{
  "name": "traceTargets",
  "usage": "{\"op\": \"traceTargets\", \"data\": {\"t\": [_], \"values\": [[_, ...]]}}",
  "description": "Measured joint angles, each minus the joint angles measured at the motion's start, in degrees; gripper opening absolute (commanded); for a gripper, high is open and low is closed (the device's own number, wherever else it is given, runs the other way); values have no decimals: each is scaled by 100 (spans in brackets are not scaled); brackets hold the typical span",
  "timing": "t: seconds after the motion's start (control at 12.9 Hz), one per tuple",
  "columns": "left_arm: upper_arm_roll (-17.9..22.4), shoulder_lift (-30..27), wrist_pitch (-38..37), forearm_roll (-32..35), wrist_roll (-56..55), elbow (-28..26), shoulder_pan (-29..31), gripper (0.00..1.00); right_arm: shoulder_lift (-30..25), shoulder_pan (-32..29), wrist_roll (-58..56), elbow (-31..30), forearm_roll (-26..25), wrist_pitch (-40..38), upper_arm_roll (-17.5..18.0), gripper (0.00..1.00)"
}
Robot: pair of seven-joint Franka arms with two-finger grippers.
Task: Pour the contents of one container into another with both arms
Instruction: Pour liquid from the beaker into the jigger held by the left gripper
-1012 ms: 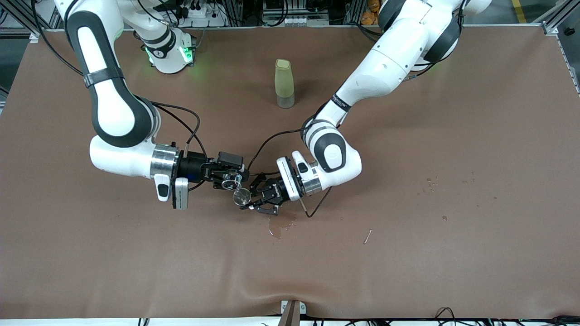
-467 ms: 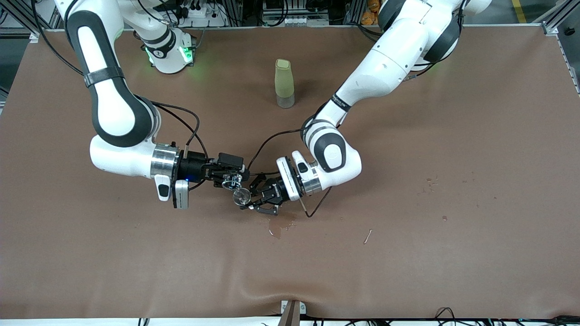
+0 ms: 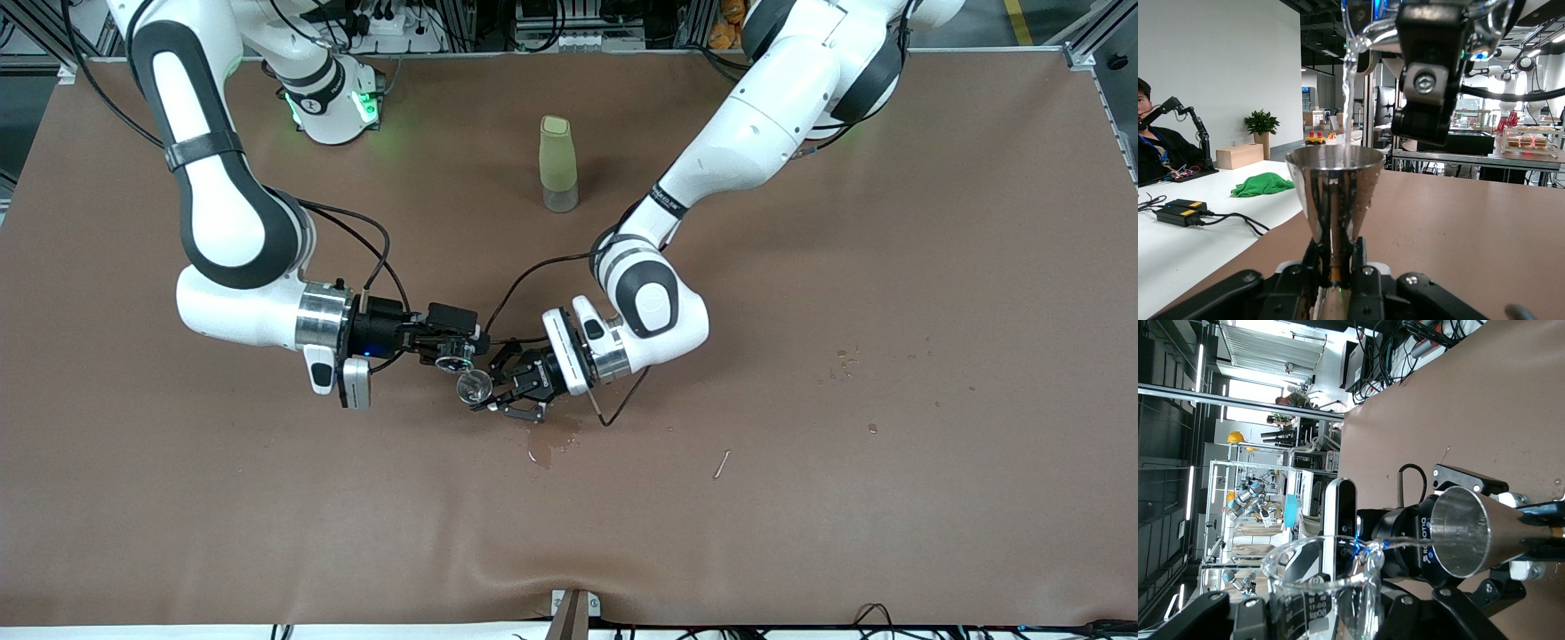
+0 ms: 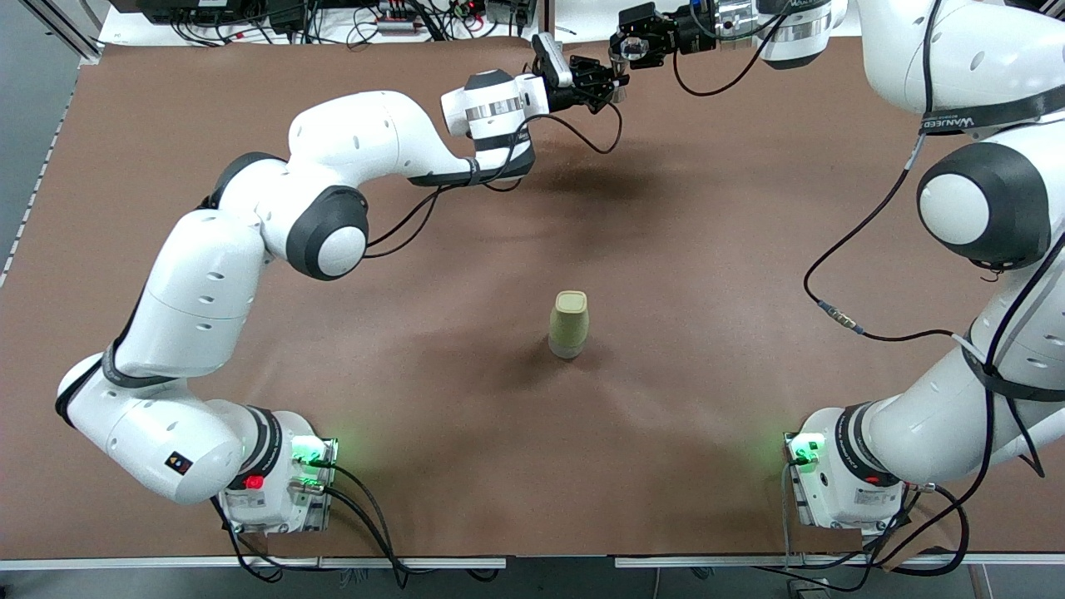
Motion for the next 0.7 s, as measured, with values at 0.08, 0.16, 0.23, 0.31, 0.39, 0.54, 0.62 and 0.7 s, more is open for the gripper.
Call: {"op": "traceTargets", "data": {"t": [0.08, 0.16, 0.23, 0.31, 0.39, 0.54, 0.62, 0.7], "values": [[-2, 0, 0, -5, -5, 0, 0, 0, 0, 0, 21, -2, 2, 0, -2, 0], [-5, 0, 0, -23, -7, 0, 0, 0, 0, 0, 54, -2, 4, 0, -3, 0], [-12, 0, 0, -59, -7, 0, 0, 0, 0, 0, 105, -2, 5, 0, -6, 0], [-21, 0, 0, -111, -8, 0, -1, 0, 0, 0, 194, -2, 6, 0, -10, 0], [-26, 0, 0, -165, -8, 0, -5, 0, 0, 0, 266, -2, 6, 0, -17, 0], [-35, 0, 0, -202, -8, 0, -8, 0, 0, 0, 331, -2, 11, 0, -36, 0], [-37, 0, 0, -209, -8, 0, -8, 0, 0, -1, 343, -2, 12, 0, -42, 0], [-38, 0, 0, -214, -21, 0, -8, 0, 1, -1, 359, -2, 20, 0, -51, 0]]}}
